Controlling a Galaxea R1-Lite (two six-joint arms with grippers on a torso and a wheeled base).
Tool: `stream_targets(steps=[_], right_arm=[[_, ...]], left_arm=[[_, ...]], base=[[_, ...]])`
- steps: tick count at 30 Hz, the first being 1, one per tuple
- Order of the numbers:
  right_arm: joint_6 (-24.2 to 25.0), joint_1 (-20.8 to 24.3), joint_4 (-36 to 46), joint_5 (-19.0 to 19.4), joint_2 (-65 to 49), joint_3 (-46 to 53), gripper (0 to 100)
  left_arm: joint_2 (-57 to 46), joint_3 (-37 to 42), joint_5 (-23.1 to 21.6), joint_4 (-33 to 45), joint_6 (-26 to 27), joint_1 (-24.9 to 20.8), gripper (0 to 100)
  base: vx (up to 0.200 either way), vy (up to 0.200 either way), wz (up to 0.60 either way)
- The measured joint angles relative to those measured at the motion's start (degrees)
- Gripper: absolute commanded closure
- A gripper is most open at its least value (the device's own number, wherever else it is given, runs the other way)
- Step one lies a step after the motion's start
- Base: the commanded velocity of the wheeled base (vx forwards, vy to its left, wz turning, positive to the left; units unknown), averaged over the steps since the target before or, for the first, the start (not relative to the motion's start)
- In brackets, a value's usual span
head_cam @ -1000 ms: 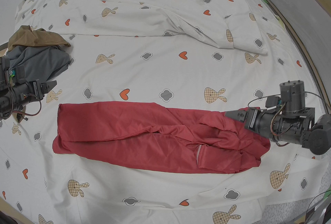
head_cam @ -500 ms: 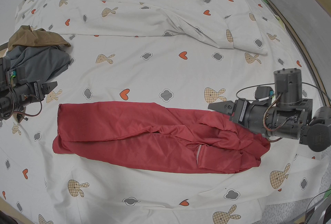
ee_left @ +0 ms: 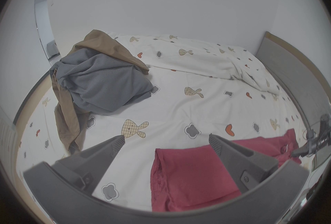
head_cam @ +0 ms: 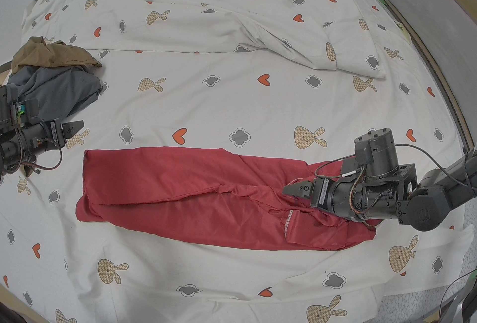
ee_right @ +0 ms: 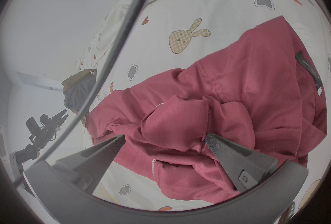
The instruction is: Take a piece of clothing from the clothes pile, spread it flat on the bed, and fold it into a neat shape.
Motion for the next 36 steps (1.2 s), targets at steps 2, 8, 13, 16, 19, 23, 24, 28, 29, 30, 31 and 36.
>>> stream_targets(steps=[2,8,13,16,19,23,24,28,29,30,31,36], right_arm=[[0.0,-0.2,-0.1,0.0,0.4,0.2,0],[0.0,-1.1,0.1,0.0,0.0,0.4,0],[0.0,-1.5,1.3,0.2,-4.4,0.4,0],[0.0,-1.5,3.4,0.3,-8.2,0.3,0],[0.0,-1.5,6.0,0.9,-12.8,-0.2,0],[0.0,-2.2,8.2,2.3,-18.6,-0.7,0],[0.0,-2.5,8.5,2.6,-19.6,-0.8,0],[0.0,-5.5,9.3,5.3,-22.6,-1.0,0],[0.0,-6.1,9.4,5.8,-23.0,-1.0,0],[0.0,-6.7,9.4,6.3,-23.4,-1.1,0],[0.0,-7.2,9.4,6.7,-23.7,-1.2,0],[0.0,-9.0,9.6,7.5,-24.8,-1.4,0]], left_arm=[[-0.4,1.1,0.0,-0.6,1.1,0.0,0],[-2.9,5.1,1.0,-4.6,8.3,-0.3,0],[-5.2,7.6,8.2,-10.8,9.5,-1.0,0],[-6.0,8.7,16.8,-14.8,11.2,-1.5,0],[-6.0,9.5,25.7,-19.1,13.5,-2.0,0],[-3.8,10.0,33.7,-25.8,14.7,-2.8,0],[-3.0,10.0,35.5,-27.6,14.8,-3.0,0],[0.8,12.0,40.5,-32.6,16.4,-3.4,0],[1.4,12.5,40.6,-32.8,16.7,-3.5,0],[2.2,13.1,40.2,-33.0,16.9,-3.6,0],[2.9,13.5,39.2,-33.1,17.1,-3.6,0],[6.8,13.5,32.6,-31.7,11.4,-3.2,0]], base=[[0.0,0.0,0.0],[0.0,0.0,0.0],[0.0,0.0,0.0],[0.0,0.0,0.0],[0.0,0.0,0.0],[0.0,0.0,0.0],[0.0,0.0,0.0],[0.0,0.0,0.0],[0.0,0.0,0.0],[0.0,0.0,0.0],[0.0,0.0,0.0],[0.0,0.0,0.0]])
